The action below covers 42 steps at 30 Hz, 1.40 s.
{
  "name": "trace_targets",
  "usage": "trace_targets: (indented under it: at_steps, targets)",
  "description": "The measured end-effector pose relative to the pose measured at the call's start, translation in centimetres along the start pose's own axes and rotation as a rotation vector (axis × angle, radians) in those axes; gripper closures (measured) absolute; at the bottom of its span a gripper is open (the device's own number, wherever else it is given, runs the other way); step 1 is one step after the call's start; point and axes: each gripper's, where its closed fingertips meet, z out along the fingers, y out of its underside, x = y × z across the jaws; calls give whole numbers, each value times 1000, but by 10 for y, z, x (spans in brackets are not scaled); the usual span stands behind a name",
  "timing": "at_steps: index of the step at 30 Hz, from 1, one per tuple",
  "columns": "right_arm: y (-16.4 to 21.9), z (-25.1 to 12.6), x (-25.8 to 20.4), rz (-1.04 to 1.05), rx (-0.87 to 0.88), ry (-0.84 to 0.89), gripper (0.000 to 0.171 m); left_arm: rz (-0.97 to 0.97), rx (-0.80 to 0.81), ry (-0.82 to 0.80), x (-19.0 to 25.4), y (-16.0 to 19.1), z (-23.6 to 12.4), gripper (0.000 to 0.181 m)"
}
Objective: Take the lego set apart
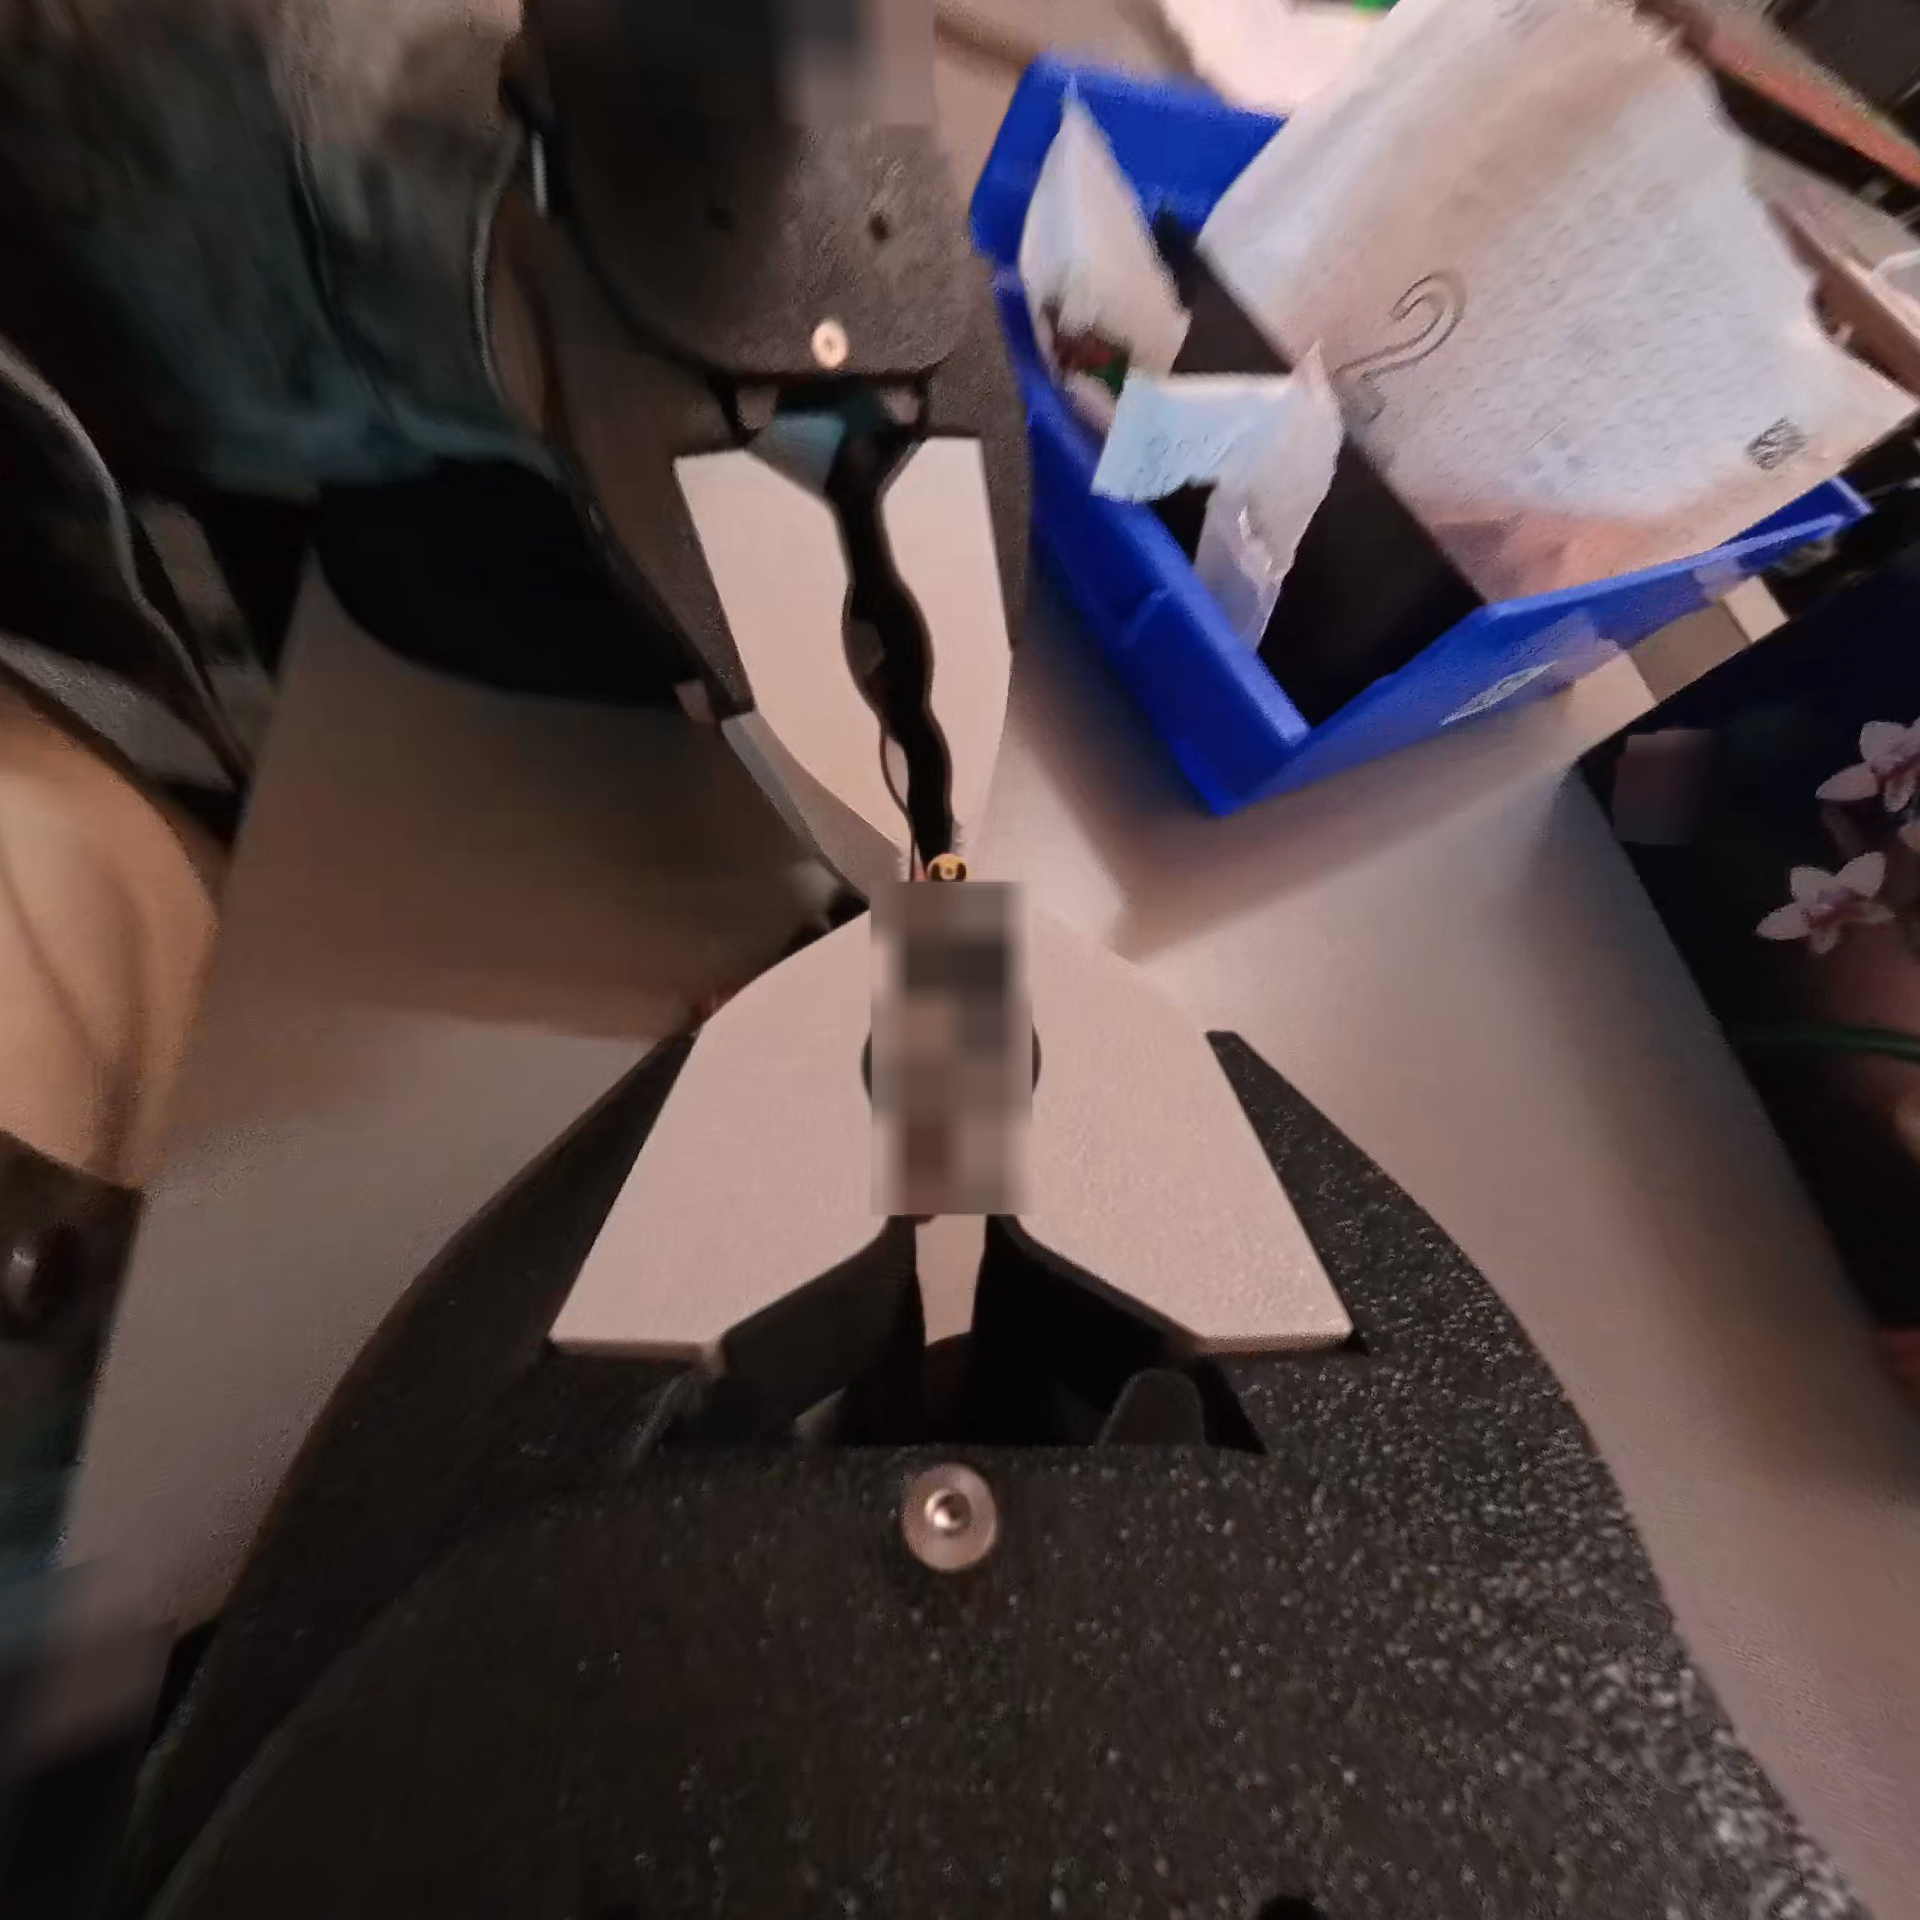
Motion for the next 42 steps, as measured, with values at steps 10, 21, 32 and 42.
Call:
trace_targets:
  at_steps: [10, 21, 32, 42]
  targets:
    - [-59, -17, -4, 290, 345, -223, 164, 146, 597, 92, 21, -66, -68, 166]
    - [-82, -17, -7, 294, 410, -267, 164, 78, 730, 131, 23, -77, -87, 174]
    - [-143, -15, 1, -64, 464, 45, 163, -137, 1125, 181, 13, -98, -146, 174]
    - [-200, -6, -7, -220, 487, 39, 154, -390, 1555, 386, -7, -91, -218, 174]
